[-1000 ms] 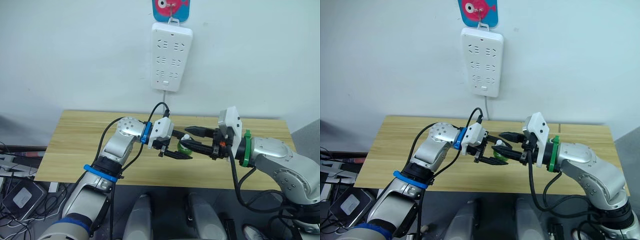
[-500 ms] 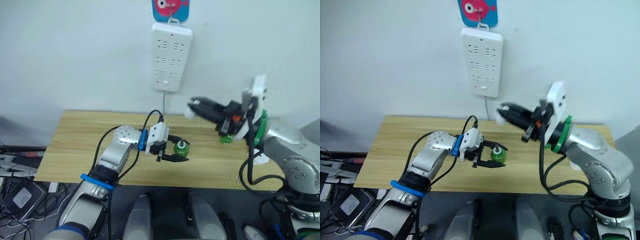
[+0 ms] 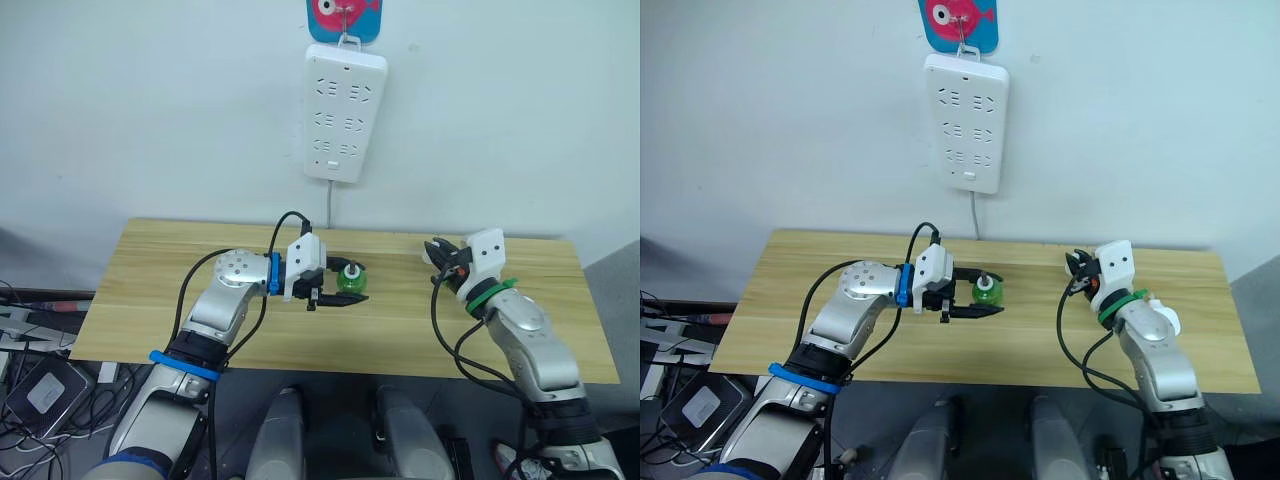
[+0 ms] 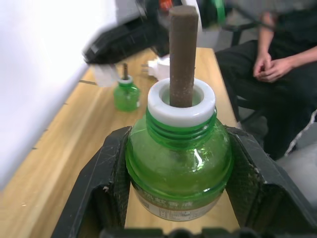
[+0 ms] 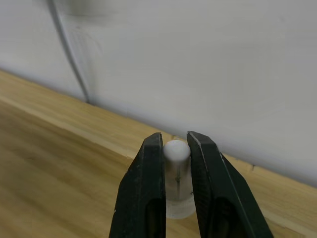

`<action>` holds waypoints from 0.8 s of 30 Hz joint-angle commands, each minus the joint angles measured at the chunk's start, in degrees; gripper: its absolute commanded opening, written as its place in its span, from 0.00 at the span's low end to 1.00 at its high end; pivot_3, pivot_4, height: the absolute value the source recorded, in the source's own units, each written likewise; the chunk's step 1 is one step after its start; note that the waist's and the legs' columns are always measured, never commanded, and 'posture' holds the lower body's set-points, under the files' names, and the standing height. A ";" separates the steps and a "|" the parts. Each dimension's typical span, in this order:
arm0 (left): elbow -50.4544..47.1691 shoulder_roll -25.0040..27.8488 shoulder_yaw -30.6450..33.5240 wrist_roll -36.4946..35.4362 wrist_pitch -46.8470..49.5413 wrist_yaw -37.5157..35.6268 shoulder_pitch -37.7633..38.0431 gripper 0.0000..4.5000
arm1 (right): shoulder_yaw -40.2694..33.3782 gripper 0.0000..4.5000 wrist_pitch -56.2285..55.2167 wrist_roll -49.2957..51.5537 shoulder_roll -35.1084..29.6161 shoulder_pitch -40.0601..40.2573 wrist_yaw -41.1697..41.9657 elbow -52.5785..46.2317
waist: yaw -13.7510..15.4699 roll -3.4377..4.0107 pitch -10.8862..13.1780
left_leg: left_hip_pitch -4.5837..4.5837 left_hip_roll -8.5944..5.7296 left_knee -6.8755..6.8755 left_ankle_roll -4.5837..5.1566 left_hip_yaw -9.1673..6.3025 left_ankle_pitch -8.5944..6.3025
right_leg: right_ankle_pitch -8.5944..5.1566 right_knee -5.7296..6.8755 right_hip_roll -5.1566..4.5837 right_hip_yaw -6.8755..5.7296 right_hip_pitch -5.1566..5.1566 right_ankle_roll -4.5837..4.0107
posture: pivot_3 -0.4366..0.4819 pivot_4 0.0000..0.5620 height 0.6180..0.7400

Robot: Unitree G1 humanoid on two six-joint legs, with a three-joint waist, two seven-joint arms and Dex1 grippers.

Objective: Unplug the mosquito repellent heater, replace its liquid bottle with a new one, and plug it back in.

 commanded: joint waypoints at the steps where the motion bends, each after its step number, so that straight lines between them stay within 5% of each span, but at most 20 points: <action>1: -1.80 -0.09 1.56 -0.73 0.47 1.32 -1.08 0.50 | -0.39 0.08 -8.66 -4.16 1.96 -1.54 -1.95 7.28 | 0.01 0.01 0.07 | 0.00 -0.01 0.00 0.00 0.01 0.00 | 0.00 0.00 0.00 0.01 0.00 0.00 | 0.53 0.68 1.00; 19: -6.91 2.05 1.58 -1.83 5.24 -0.11 -1.04 0.50 | -1.77 0.08 -25.38 -11.30 5.88 -9.20 -6.87 35.19 | 0.58 0.21 1.85 | 0.02 -0.01 -0.06 0.00 0.08 -0.01 | 0.00 -0.04 -0.01 0.11 0.00 0.00 | 0.58 0.72 1.00; 24: -6.98 1.85 1.36 -1.82 5.28 0.01 -1.02 0.50 | -2.39 0.47 -26.74 -10.28 5.97 -8.47 -6.00 33.48 | 0.64 0.21 1.85 | 0.02 -0.01 -0.06 0.00 0.08 -0.01 | 0.00 -0.05 -0.01 0.11 0.00 0.00 | 0.57 0.70 1.00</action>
